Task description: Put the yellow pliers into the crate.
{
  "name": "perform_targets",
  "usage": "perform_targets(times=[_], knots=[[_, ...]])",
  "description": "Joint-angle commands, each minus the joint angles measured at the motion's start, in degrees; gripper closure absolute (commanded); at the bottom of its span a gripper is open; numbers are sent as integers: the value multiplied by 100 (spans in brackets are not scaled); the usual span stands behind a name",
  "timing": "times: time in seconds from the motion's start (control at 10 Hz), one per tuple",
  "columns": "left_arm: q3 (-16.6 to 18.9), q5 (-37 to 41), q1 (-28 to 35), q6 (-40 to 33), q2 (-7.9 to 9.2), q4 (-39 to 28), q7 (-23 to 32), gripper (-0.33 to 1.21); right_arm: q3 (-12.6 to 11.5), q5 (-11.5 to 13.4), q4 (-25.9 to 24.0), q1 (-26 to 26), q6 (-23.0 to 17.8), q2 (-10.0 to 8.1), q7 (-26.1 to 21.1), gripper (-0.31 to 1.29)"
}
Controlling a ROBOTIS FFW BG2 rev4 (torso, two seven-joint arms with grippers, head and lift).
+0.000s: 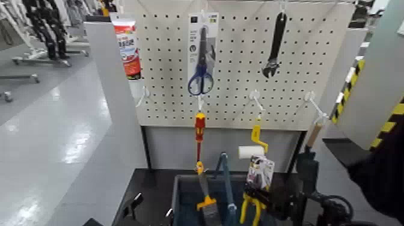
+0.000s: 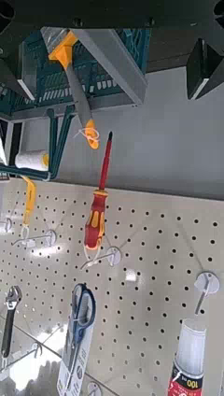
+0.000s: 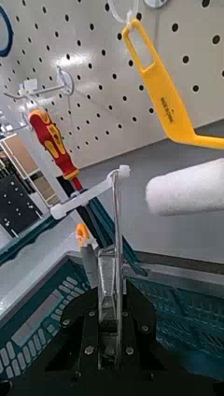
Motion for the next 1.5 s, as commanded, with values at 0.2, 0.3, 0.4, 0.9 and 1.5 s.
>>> perform_targets(times=[0.2, 0.3, 0.4, 0.9, 1.5], knots=[[4, -7, 9, -11, 3, 1, -1, 10, -68, -37, 61, -28, 143, 17, -76, 52], [4, -7, 9, -11, 3, -8, -1, 10, -94, -37, 35, -28, 46, 17, -68, 41], [4, -7, 9, -11, 3, -8, -1, 10, -103, -46, 9, -28, -24, 26, -50, 40], [4, -16, 9, -20, 12, -8, -1, 10, -121, -98, -167, 42, -428, 52, -41, 30], [48, -60, 44, -20, 3, -43, -1, 10, -437, 1000, -1248, 1185, -2309, 325, -999, 10]])
